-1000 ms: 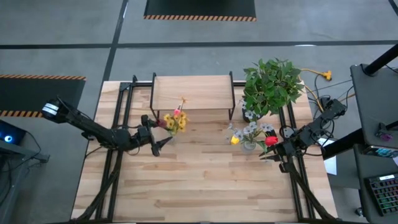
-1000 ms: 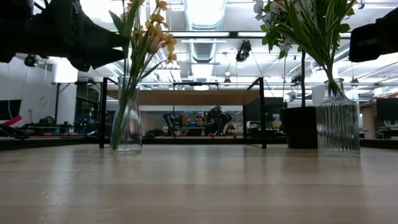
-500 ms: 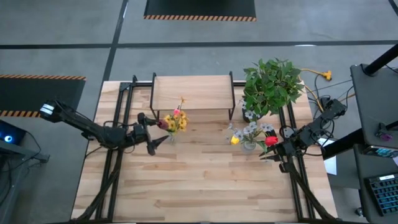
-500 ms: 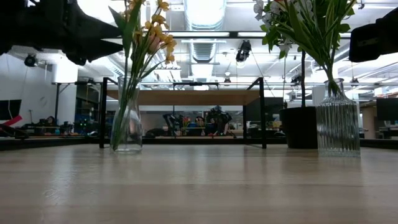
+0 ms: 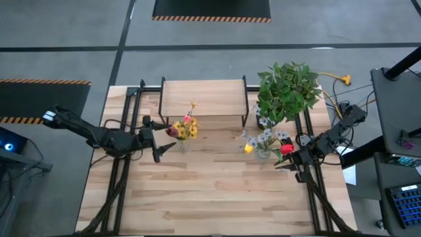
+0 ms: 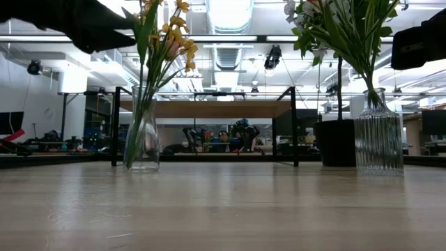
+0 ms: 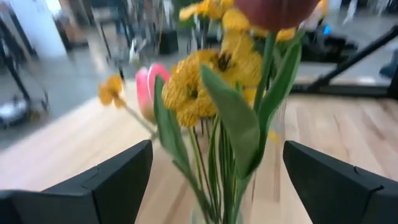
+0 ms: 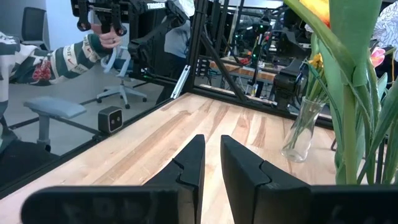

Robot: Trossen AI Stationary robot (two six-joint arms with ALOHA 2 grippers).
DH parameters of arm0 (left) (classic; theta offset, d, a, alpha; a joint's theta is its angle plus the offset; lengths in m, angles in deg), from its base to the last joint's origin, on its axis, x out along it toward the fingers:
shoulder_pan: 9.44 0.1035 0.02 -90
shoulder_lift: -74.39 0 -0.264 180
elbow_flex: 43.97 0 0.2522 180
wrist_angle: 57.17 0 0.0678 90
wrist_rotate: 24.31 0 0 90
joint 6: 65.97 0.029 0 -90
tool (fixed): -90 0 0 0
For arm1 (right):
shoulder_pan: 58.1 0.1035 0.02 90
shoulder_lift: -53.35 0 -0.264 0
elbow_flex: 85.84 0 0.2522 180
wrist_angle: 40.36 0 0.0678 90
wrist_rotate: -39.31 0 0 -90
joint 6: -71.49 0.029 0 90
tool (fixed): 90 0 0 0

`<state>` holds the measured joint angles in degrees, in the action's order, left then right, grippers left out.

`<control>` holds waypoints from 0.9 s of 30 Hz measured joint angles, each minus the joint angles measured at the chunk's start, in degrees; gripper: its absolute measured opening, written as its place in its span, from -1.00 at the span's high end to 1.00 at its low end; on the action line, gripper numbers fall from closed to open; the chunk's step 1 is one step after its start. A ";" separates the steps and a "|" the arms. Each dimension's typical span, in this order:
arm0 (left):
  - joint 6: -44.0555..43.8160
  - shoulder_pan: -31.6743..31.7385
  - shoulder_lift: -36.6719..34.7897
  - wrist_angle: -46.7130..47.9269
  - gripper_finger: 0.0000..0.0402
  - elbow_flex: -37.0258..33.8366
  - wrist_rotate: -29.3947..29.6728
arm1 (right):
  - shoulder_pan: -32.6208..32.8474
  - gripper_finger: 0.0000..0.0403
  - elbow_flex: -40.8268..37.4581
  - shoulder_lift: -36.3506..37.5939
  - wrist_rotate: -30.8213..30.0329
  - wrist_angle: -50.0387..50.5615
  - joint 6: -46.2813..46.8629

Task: Pick and place flowers into a vace then onto a shelf
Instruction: Put the left transparent vase with flowers on the shelf

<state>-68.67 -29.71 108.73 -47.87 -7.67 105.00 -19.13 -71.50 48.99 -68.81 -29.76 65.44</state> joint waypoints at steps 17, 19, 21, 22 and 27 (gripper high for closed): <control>-34.98 -0.04 5.02 39.16 -0.71 13.13 -19.34 | -0.01 0.79 0.00 0.01 0.01 0.17 -0.15; -37.46 -0.04 5.32 39.92 -0.71 12.52 -20.38 | -0.01 0.79 0.00 0.00 0.01 0.19 -0.19; -38.66 -0.04 5.42 40.05 -0.71 11.03 -21.35 | -0.01 0.79 0.00 0.01 0.01 0.20 -0.39; -39.10 -0.07 5.55 40.09 -0.71 10.16 -21.61 | -0.01 0.79 0.00 0.01 0.00 0.20 -0.37; -41.90 -0.04 6.28 36.60 -0.71 4.57 -21.02 | -0.01 0.79 0.00 -0.17 0.01 0.18 -0.56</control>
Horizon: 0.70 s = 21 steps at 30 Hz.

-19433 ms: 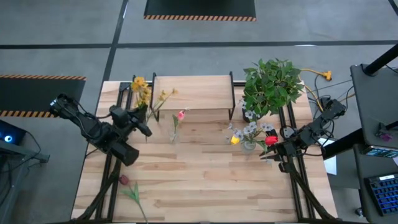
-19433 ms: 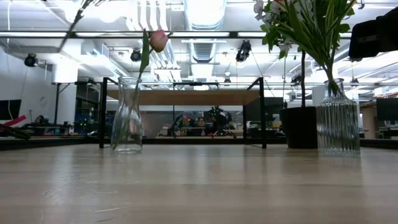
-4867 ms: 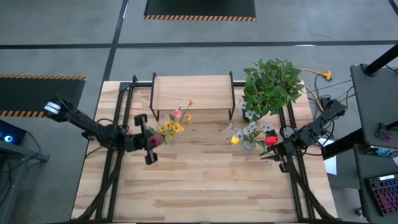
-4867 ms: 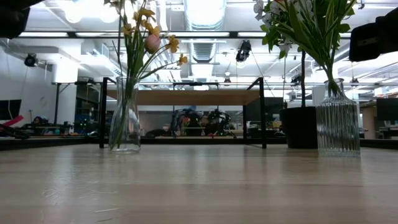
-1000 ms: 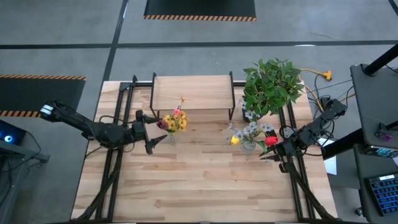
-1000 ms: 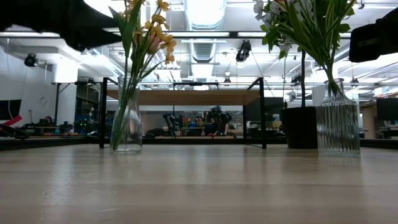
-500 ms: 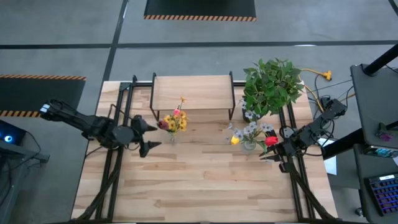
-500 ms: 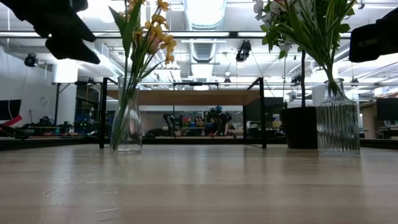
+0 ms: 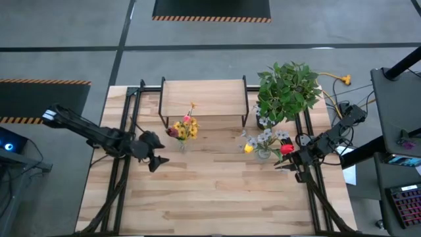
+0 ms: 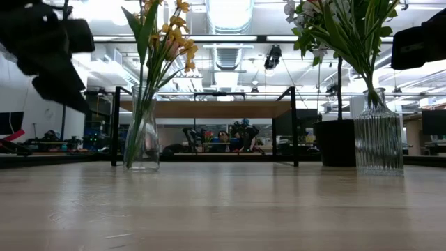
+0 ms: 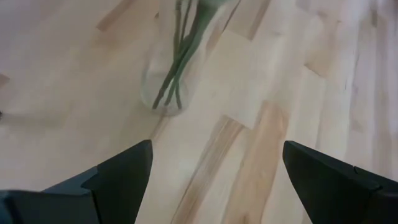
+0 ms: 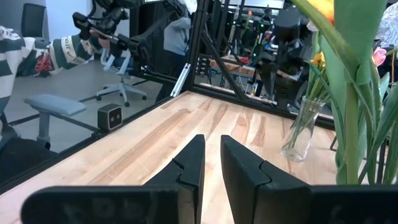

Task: Pick and place flowers into a vace then onto a shelf
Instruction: Put the left transparent vase with flowers on the shelf

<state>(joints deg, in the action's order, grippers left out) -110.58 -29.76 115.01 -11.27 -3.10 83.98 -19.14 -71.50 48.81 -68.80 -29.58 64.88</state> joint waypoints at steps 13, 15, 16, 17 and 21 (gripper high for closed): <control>1.20 0.13 -0.04 -26.29 -0.71 -14.72 4.80 | -0.02 0.79 0.00 -0.13 -0.02 -0.01 -2.83; 1.25 0.13 -0.02 -28.37 -0.71 -16.40 6.10 | -0.02 0.79 0.00 -0.13 -0.02 -0.01 -2.91; 1.39 0.13 -0.02 -29.56 -0.71 -17.01 6.70 | -0.02 0.79 0.00 -0.13 -0.02 -0.01 -2.92; 2.14 0.13 -0.02 -30.92 -0.71 -17.53 7.54 | 0.00 0.79 0.00 -0.13 -0.02 -0.01 -2.99; 11.25 0.13 -0.02 -37.83 -0.71 -19.23 10.35 | -0.02 0.79 0.00 -0.13 -0.02 -0.01 -3.09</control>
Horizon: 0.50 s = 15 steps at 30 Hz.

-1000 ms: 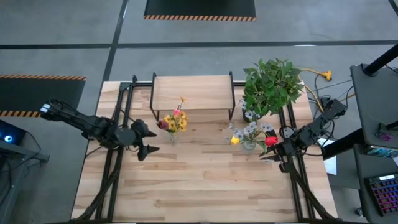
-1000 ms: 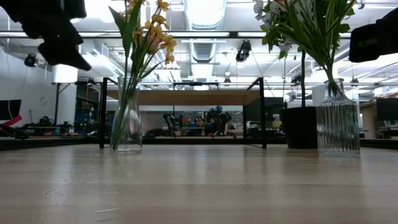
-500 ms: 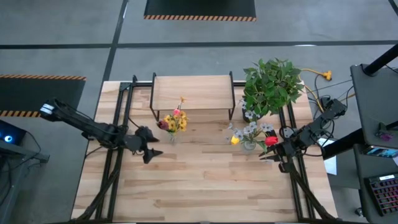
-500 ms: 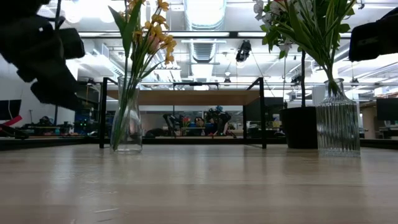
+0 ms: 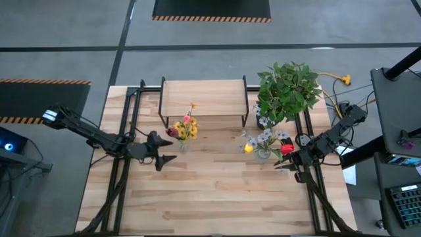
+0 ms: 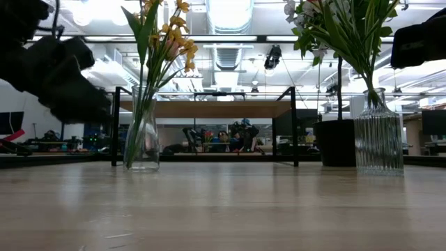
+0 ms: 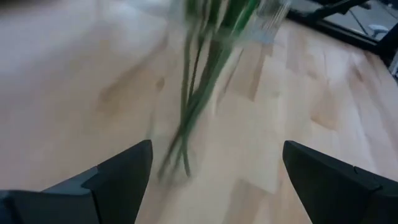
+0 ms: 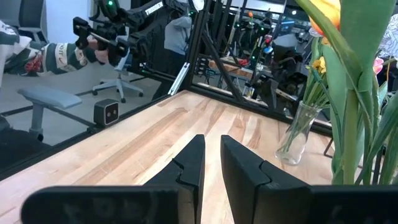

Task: Pick and place flowers into a vace then onto a shelf
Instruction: Put the left transparent vase with flowers on the shelf

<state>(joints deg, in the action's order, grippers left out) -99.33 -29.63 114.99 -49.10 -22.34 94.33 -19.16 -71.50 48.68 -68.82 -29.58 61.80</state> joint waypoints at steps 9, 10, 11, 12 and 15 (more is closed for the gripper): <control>18.26 0.04 2.95 -12.47 -0.71 -1.61 7.26 | 0.02 0.79 0.00 0.00 0.00 -0.02 0.02; 18.46 0.04 3.67 -13.65 -0.71 -1.61 7.45 | 0.02 0.79 0.00 0.00 0.00 -0.04 0.02; 19.21 0.04 4.39 -14.33 -0.70 -1.61 7.56 | 0.02 0.79 0.00 -0.01 0.00 -0.03 0.02; 19.90 0.04 5.22 -14.79 -0.71 -1.61 7.87 | 0.02 0.79 0.00 -0.01 0.00 -0.02 0.02; 20.24 0.02 7.93 -17.31 -0.71 -1.65 8.52 | 0.02 0.79 0.00 -0.02 0.00 -0.03 0.02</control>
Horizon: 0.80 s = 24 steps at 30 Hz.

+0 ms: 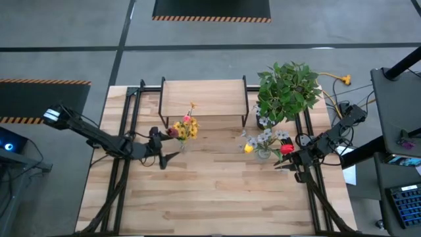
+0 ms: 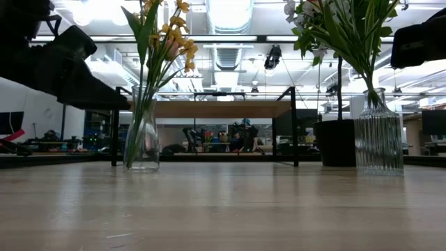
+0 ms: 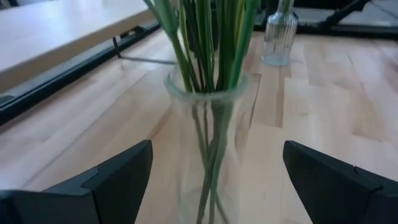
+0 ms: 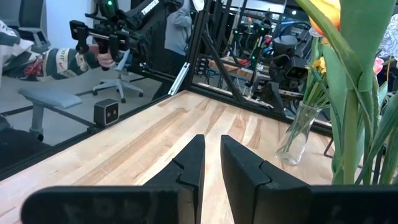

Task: Pick and place flowers into a vace then onto a shelf
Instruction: Put the left transparent vase with flowers on the shelf

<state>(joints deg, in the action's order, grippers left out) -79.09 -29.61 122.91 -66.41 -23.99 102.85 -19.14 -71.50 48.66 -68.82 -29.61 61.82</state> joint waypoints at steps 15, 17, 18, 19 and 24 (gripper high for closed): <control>3.05 2.10 14.04 -16.16 -0.71 2.32 3.30 | -0.02 0.79 0.00 -0.04 0.00 0.00 0.02; 3.64 2.53 15.97 -16.18 -0.71 3.77 3.26 | 0.00 0.79 0.00 -0.04 0.00 0.00 0.02; 3.78 2.60 16.98 -16.05 -0.71 4.38 3.26 | 0.00 0.79 0.00 -0.04 0.00 0.00 0.02; 3.84 2.63 17.88 -15.93 -0.71 4.96 3.26 | 0.00 0.79 0.00 -0.04 0.00 0.00 0.03; 3.32 2.64 21.75 -15.91 -0.71 6.19 3.92 | 0.00 0.79 0.00 -0.02 0.00 0.00 0.26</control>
<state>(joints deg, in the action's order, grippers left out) -75.77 -26.96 144.67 -82.32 -17.79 106.77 -19.14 -71.50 48.64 -68.82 -29.60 62.08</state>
